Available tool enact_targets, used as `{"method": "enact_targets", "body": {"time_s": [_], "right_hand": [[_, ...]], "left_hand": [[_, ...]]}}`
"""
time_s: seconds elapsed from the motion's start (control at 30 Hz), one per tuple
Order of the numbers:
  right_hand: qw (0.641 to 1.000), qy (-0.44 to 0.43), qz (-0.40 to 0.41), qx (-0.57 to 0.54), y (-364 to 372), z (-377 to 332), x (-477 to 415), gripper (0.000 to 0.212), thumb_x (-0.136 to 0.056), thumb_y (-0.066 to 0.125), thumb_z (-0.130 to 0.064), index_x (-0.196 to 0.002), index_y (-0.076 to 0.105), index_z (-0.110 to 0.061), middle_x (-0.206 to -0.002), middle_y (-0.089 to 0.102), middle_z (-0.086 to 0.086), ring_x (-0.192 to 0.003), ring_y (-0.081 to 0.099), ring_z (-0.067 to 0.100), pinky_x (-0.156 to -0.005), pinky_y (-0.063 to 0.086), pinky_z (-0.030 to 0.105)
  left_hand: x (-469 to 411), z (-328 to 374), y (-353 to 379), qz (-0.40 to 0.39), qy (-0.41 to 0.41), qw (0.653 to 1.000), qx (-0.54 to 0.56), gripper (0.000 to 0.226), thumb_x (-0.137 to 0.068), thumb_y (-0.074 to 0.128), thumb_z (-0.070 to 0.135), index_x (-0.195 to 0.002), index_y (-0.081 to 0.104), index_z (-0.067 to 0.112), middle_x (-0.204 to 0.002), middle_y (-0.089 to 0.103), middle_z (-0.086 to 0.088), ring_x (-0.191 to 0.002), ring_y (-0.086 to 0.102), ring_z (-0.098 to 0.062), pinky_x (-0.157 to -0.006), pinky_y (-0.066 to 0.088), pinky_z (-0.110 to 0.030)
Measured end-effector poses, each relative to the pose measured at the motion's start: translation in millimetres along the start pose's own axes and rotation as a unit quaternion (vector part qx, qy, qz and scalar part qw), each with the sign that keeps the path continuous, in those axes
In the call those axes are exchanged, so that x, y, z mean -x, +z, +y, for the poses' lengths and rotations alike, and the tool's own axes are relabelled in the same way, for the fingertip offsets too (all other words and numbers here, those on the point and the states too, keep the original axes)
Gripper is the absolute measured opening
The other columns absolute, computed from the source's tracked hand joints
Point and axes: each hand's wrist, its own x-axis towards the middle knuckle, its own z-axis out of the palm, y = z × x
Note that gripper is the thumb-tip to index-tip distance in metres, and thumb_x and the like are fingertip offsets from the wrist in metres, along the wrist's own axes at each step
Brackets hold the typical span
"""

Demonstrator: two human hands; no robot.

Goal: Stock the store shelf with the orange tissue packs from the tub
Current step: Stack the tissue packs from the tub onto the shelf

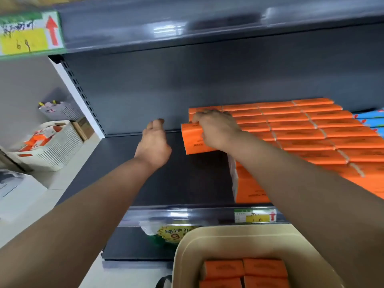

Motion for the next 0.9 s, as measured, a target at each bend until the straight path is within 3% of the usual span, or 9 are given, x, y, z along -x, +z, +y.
{"method": "enact_targets", "body": {"time_s": [0.23,0.37,0.5,0.67,0.8,0.9], "right_hand": [[0.996,0.034,-0.073,-0.032,29,6,3,0.057,-0.081,0.057,0.003,-0.132,0.046,-0.019,-0.13,0.052,0.005,-0.12,0.051,0.025,-0.099,0.044,0.04],[0.997,0.028,-0.053,-0.049,17,17,11,0.059,-0.086,0.066,-0.019,-0.139,0.039,-0.02,-0.136,0.048,0.006,-0.125,0.046,0.027,-0.101,0.041,0.04],[0.998,0.058,0.01,-0.031,0,42,38,0.046,-0.092,0.052,-0.015,-0.137,0.043,-0.019,-0.134,0.049,0.008,-0.125,0.045,0.028,-0.099,0.039,0.039],[0.993,0.111,-0.047,-0.002,4,66,67,0.043,-0.099,0.039,-0.032,-0.14,0.041,-0.017,-0.142,0.045,0.006,-0.132,0.04,0.026,-0.107,0.034,0.042],[0.992,0.119,-0.031,-0.019,14,72,72,0.047,-0.099,0.034,-0.04,-0.141,0.04,-0.02,-0.146,0.04,0.003,-0.135,0.036,0.023,-0.11,0.028,0.042],[0.993,0.118,-0.02,-0.02,19,71,71,0.046,-0.099,0.033,-0.04,-0.139,0.042,-0.02,-0.144,0.043,0.003,-0.133,0.039,0.023,-0.11,0.027,0.043]], "left_hand": [[0,7,19,-0.034,-0.005,0.999,0.008,0.06,-0.089,0.047,-0.001,-0.144,0.026,0.01,-0.146,0.032,-0.008,-0.134,0.031,-0.023,-0.093,0.037,-0.031],[-1,22,30,-0.047,0.02,0.999,0.014,0.058,-0.089,0.059,0.015,-0.14,0.03,0.009,-0.142,0.039,-0.008,-0.13,0.038,-0.025,-0.096,0.04,-0.035],[-5,32,42,-0.064,0.02,0.997,0.023,0.063,-0.082,0.067,0.02,-0.133,0.031,0.011,-0.128,0.05,-0.008,-0.118,0.05,-0.026,-0.09,0.047,-0.039],[-12,39,58,-0.085,-0.018,0.996,-0.001,0.069,-0.072,0.075,0.018,-0.124,0.031,0.014,-0.116,0.051,-0.009,-0.103,0.057,-0.028,-0.081,0.049,-0.04],[-18,42,73,-0.027,-0.017,0.999,-0.028,0.065,-0.075,0.07,0.015,-0.126,0.03,0.014,-0.099,0.056,-0.006,-0.087,0.062,-0.027,-0.065,0.044,-0.036],[-22,46,84,0.019,-0.015,0.999,-0.027,0.055,-0.082,0.057,0.013,-0.128,0.028,0.014,-0.093,0.059,-0.005,-0.077,0.06,-0.025,-0.061,0.045,-0.036]]}}
